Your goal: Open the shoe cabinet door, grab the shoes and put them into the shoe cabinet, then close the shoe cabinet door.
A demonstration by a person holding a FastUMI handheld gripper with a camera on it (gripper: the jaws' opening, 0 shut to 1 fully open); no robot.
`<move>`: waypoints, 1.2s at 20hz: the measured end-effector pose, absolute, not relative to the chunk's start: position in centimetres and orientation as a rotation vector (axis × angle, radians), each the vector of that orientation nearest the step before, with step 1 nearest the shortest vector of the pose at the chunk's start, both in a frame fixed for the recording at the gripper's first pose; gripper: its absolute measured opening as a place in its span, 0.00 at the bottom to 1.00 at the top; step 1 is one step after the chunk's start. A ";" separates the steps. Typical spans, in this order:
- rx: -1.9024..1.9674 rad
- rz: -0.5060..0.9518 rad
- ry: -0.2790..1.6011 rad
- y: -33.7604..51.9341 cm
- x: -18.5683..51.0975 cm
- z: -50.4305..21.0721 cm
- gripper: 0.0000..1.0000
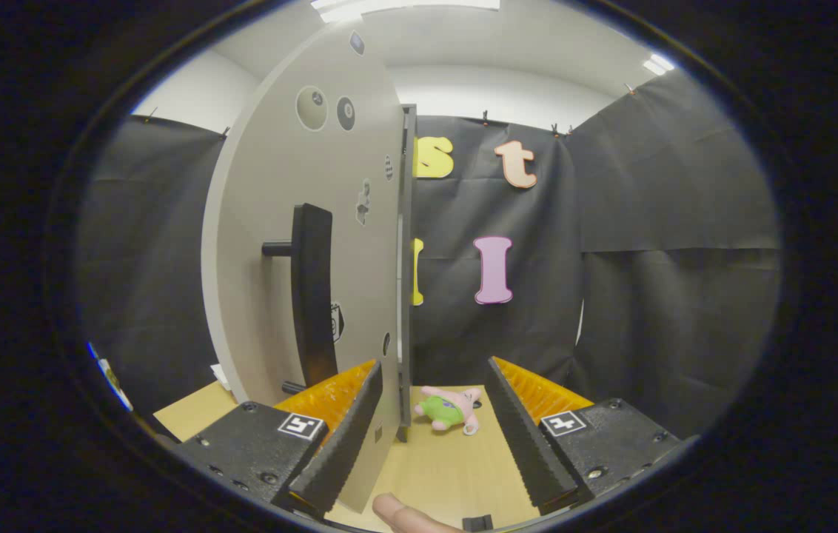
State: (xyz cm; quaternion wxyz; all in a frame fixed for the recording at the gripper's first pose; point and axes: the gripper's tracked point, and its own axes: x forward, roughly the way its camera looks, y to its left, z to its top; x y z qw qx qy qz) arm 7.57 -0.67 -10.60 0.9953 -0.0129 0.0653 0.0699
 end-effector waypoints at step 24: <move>-0.094 0.312 0.344 27.1 8.6 -20.0 0.95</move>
